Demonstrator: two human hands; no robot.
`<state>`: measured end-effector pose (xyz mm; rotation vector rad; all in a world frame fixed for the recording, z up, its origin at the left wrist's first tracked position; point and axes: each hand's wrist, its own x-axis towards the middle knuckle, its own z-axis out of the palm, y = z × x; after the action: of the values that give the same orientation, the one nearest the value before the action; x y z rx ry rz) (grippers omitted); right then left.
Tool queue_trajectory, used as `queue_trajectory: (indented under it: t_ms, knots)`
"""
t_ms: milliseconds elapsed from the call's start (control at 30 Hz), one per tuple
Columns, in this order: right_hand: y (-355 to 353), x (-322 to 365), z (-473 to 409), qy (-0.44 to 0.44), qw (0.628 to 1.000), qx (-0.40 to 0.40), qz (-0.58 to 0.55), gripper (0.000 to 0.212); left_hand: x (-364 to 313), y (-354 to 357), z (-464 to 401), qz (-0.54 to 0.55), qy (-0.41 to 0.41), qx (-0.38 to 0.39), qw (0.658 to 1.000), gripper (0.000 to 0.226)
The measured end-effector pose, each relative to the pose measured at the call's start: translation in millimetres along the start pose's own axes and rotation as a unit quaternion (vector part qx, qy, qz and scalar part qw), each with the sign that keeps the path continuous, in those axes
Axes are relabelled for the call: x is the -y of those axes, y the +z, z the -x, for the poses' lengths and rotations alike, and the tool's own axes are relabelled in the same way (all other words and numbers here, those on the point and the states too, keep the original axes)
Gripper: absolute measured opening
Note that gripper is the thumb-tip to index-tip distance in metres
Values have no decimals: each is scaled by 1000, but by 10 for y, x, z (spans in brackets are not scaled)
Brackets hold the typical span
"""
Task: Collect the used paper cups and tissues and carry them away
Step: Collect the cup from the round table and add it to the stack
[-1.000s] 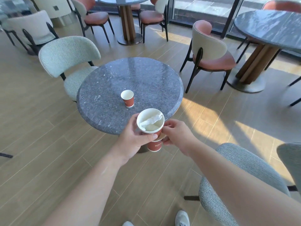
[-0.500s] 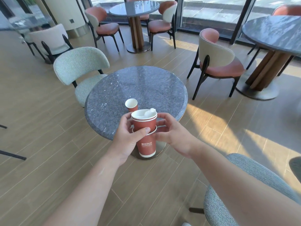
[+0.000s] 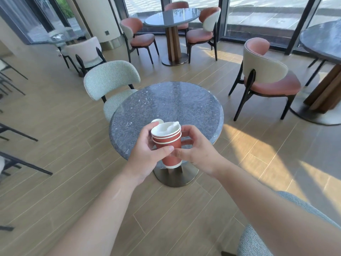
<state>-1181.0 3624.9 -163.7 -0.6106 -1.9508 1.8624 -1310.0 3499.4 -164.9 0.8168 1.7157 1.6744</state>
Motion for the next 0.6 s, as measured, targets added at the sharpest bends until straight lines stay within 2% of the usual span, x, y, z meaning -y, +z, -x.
queue_trajectory:
  t_ms: [167,267,400,600]
  knots:
    - [34,-29,-135,-4,1000,22,-5,53,97,-58,-37,-18,-1,-55,998,65]
    - [132,-53,-261,-6,1000,27,0,51,153,-194,-125,-23,2,-71,997,73]
    - [275,-82,-512,11,1000,22,19,48,231,-458,-360,-33,-9,-55,998,80]
    - [575,-200,-1132,67,996,-42,27,42,394,-1097,-982,-59,-27,-17,998,78]
